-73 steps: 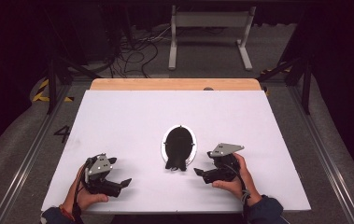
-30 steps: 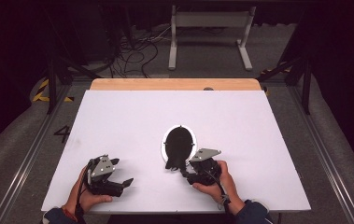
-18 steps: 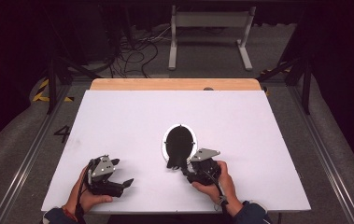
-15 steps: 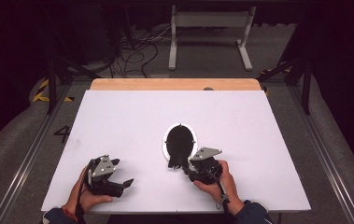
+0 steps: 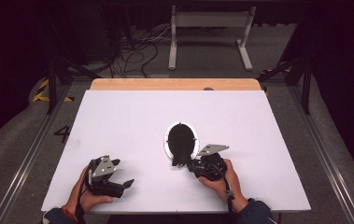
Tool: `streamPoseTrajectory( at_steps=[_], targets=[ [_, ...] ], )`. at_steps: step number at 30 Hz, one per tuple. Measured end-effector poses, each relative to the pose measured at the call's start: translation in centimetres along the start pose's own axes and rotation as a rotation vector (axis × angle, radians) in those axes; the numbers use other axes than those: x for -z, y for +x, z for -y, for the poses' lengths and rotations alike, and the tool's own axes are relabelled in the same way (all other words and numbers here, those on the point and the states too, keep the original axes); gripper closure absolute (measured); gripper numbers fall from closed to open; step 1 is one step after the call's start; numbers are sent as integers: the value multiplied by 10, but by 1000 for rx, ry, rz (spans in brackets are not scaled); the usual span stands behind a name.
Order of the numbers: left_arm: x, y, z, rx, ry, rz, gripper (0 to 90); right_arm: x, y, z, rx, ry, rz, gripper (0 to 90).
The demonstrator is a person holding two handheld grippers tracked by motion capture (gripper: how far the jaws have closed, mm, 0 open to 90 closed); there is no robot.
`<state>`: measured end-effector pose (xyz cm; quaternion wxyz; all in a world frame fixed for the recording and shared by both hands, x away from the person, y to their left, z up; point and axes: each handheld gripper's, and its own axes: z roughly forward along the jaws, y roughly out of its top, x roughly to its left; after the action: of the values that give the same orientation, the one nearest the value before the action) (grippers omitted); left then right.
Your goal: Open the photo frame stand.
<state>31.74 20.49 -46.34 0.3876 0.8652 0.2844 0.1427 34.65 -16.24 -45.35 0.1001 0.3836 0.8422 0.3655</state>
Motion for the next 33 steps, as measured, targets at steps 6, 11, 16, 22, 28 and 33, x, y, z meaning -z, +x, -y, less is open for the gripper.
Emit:
streamPoseTrajectory(
  at_steps=[6,11,16,22,28,33],
  targets=[
    [0,0,0,0,2,1,121,2,-8,-1,-75,-13,-61,670],
    [-1,-1,-1,-2,4,6,121,0,-14,-1,-132,-13,-102,657],
    [-2,-1,-1,-12,4,7,121,-1,-23,-1,-215,-43,-170,641],
    [-4,-2,-2,-14,10,12,119,-2,-34,-4,-313,-95,-248,649],
    [-3,-2,-2,-20,10,12,117,-5,-37,-2,-334,-53,-232,626],
    [-3,-2,-2,-21,9,13,118,-6,-25,-6,-234,2,-210,559]
  ],
)
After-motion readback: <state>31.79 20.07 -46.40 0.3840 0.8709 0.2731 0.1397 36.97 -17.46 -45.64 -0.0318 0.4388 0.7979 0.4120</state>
